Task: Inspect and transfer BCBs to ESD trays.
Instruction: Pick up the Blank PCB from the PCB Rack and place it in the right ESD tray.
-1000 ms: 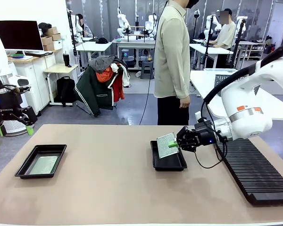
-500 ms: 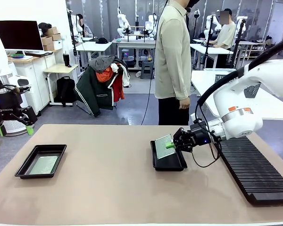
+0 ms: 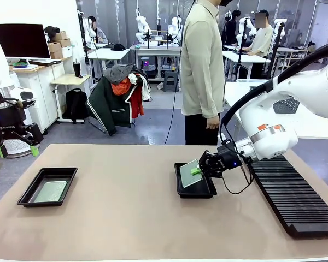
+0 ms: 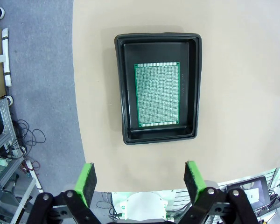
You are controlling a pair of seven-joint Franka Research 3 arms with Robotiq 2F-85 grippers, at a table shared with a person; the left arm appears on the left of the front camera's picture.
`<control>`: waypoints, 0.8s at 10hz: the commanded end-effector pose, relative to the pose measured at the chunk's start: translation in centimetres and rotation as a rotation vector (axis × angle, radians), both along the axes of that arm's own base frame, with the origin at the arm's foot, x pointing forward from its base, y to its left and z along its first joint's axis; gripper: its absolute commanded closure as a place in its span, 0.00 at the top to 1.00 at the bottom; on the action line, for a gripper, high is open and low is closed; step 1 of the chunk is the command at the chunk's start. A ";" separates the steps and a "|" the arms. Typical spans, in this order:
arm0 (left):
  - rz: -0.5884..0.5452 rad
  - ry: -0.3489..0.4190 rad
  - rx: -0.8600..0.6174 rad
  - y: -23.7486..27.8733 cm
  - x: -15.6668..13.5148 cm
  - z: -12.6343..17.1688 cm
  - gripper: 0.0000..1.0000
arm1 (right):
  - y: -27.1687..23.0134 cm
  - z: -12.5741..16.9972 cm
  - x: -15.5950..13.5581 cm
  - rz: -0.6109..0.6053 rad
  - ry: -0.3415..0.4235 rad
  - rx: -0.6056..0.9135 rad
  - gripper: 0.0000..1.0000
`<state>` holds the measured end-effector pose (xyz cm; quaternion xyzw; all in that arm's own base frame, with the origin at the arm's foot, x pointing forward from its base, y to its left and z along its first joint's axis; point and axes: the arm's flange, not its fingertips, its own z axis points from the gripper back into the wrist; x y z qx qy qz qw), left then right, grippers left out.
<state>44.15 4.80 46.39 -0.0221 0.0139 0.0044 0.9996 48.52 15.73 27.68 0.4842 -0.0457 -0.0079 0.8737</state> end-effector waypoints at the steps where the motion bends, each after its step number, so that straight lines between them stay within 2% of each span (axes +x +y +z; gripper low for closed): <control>1: 0.000 -0.002 -0.001 0.1 0.0 -0.1 1.00 | 0.6 -0.1 0.6 -0.013 0.033 -0.052 0.02; 7: 0.000 -0.002 -0.001 0.1 0.0 -0.1 1.00 | 0.8 -0.8 0.4 -0.009 0.077 -0.103 0.02; 8: 0.000 -0.002 -0.001 0.1 0.0 -0.1 1.00 | 0.1 -0.8 -0.1 -0.009 0.051 -0.068 0.02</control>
